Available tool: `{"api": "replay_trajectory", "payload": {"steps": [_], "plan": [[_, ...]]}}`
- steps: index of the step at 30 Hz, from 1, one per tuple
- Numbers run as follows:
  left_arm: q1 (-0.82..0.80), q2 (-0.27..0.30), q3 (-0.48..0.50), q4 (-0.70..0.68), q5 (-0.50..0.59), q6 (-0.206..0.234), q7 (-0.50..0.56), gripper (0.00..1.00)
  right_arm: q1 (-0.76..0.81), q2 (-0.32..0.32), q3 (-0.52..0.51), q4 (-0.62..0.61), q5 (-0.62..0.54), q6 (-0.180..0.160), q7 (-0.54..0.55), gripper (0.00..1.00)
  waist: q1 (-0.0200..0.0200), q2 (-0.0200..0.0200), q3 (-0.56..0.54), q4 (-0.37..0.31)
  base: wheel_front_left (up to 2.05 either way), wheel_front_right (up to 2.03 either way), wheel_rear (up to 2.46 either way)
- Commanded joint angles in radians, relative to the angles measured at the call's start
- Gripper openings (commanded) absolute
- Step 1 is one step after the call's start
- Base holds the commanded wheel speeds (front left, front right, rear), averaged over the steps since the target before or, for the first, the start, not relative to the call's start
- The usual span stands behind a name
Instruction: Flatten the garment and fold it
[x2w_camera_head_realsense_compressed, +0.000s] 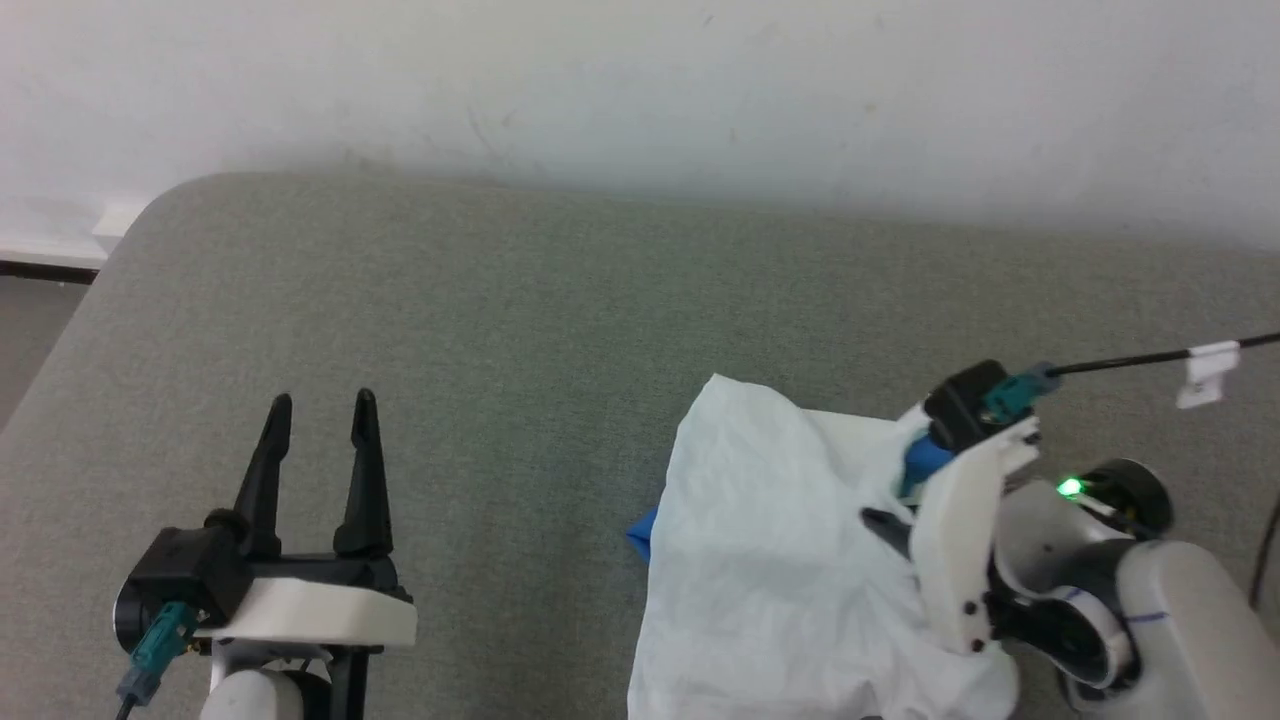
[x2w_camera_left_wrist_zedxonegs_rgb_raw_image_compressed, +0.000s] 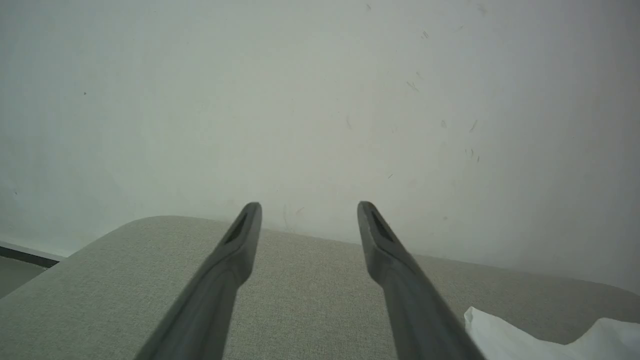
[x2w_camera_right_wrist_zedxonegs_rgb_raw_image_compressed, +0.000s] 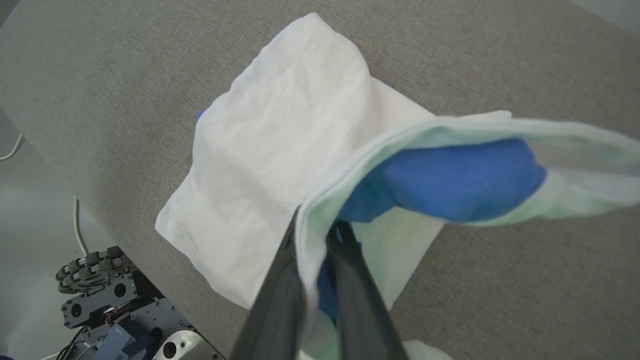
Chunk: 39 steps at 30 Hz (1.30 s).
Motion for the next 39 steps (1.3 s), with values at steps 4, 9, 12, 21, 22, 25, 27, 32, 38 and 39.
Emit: {"api": "replay_trajectory", "payload": {"steps": [4, 9, 12, 21, 22, 25, 27, 32, 38, 39], "plan": [[-0.009, -0.007, -0.008, 0.007, 0.008, -0.014, -0.005, 1.0, -0.078, 0.051, 0.058, 0.092, 0.004, -0.002, -0.042, 0.0, 0.0, 0.0, 0.017, 0.034, 0.0, 0.0, 0.0], [-0.011, -0.011, -0.011, 0.013, 0.006, -0.018, -0.005, 1.0, -0.136, 0.087, 0.11, 0.224, -0.012, -0.002, -0.086, 0.0, 0.0, 0.0, 0.033, 0.065, 0.0, 0.0, 0.0], [-0.014, -0.014, -0.013, 0.014, 0.005, -0.021, -0.005, 1.0, -0.164, 0.101, 0.131, 0.3, -0.022, -0.002, -0.114, 0.0, 0.0, 0.0, 0.044, 0.082, 0.0, 0.0, 0.0], [-0.027, -0.021, -0.01, 0.012, 0.004, -0.025, -0.005, 1.0, -0.228, 0.114, 0.187, 0.467, -0.036, -0.002, -0.234, 0.0, 0.0, 0.0, 0.073, 0.1, 0.0, 0.0, 0.0], [-0.028, -0.022, -0.008, 0.011, 0.004, -0.025, -0.005, 1.0, -0.234, 0.112, 0.2, 0.477, -0.035, -0.002, -0.247, 0.0, 0.0, 0.0, 0.073, 0.099, 0.0, 0.0, 0.0], [-0.027, -0.024, -0.004, 0.011, 0.005, -0.025, -0.005, 1.0, -0.252, 0.115, 0.235, 0.495, -0.02, -0.002, -0.288, 1.0, 0.0, 0.0, 0.07, 0.095, 0.0, 0.0, 0.0], [-0.027, -0.025, -0.003, 0.013, 0.007, -0.025, -0.005, 1.0, -0.267, 0.116, 0.263, 0.497, -0.014, -0.002, -0.317, 1.0, 0.0, 0.0, 0.065, 0.09, 0.0, 0.0, 0.0], [-0.023, -0.026, 0.001, 0.016, 0.012, -0.027, -0.005, 1.0, -0.3, 0.122, 0.325, 0.464, 0.034, -0.002, -0.378, 1.0, 0.0, 0.0, 0.052, 0.073, 0.0, 0.0, 0.0], [-0.015, -0.027, 0.008, 0.017, 0.017, -0.028, -0.005, 1.0, -0.315, 0.124, 0.305, 0.401, 0.063, -0.002, -0.45, 1.0, 0.0, 0.0, 0.031, 0.047, 0.0, 0.0, 0.0], [-0.013, -0.027, 0.008, 0.016, 0.018, -0.029, -0.005, 1.0, -0.311, 0.12, 0.284, 0.387, 0.059, -0.002, -0.461, 1.0, 0.0, 0.0, 0.028, 0.042, 0.0, 0.0, 0.0]]}}
